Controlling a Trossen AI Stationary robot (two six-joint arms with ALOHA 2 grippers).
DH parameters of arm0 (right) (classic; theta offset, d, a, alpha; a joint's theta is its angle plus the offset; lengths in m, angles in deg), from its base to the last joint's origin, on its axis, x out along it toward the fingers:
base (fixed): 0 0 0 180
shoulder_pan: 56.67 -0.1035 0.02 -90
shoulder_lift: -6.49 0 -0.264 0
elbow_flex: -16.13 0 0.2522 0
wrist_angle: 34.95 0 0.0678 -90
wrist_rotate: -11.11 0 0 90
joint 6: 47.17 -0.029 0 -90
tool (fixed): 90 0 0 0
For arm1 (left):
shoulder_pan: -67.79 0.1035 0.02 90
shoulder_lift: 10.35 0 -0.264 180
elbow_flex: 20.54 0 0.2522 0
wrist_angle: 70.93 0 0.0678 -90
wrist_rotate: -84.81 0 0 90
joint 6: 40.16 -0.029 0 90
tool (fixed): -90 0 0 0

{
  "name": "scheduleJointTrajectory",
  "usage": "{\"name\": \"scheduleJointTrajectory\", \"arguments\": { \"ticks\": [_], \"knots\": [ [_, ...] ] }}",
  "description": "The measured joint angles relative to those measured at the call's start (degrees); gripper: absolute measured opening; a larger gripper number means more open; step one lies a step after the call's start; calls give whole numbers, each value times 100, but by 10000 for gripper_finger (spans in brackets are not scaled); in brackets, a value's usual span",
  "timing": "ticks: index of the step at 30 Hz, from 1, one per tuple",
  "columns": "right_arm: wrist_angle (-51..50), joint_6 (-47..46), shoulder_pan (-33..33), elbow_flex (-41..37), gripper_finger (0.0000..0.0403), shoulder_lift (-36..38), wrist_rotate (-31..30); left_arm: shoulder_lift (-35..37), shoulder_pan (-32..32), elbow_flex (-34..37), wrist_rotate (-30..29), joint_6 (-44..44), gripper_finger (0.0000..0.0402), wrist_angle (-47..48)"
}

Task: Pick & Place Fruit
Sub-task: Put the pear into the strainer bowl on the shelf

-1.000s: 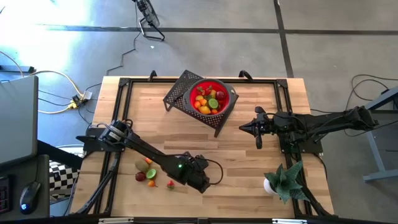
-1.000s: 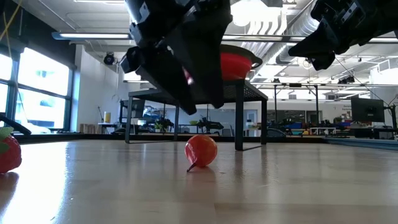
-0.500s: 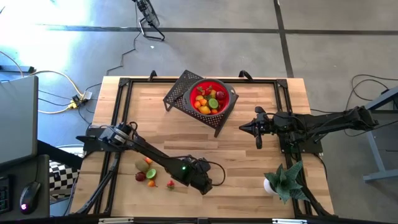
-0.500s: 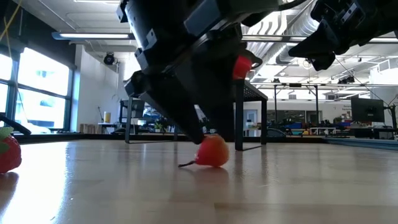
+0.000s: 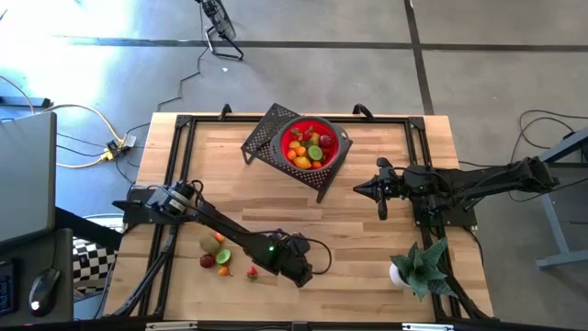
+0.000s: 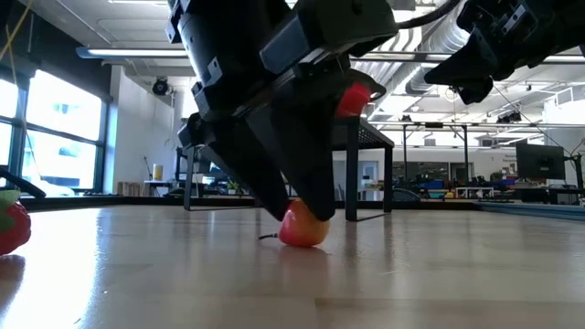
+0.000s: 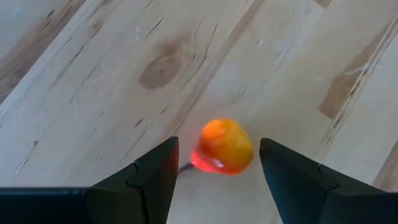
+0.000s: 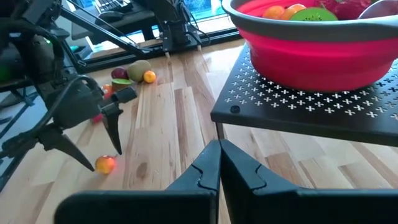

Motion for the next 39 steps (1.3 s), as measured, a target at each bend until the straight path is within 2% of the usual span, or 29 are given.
{"name": "scheduleJointTrajectory", "arguments": {
  "ticks": [14, 32, 39],
  "knots": [
    [0, 0, 0, 0, 2, 0, 0, -2, -2, 267, 83, 2, 221, -389],
    [0, 0, 0, 0, 3, 0, 0, -9, 1, 267, -167, -47, 221, -390],
    [-14, 0, 0, 0, 3, 0, 0, -221, -1, 251, -304, -54, 221, -581]
  ]
}}
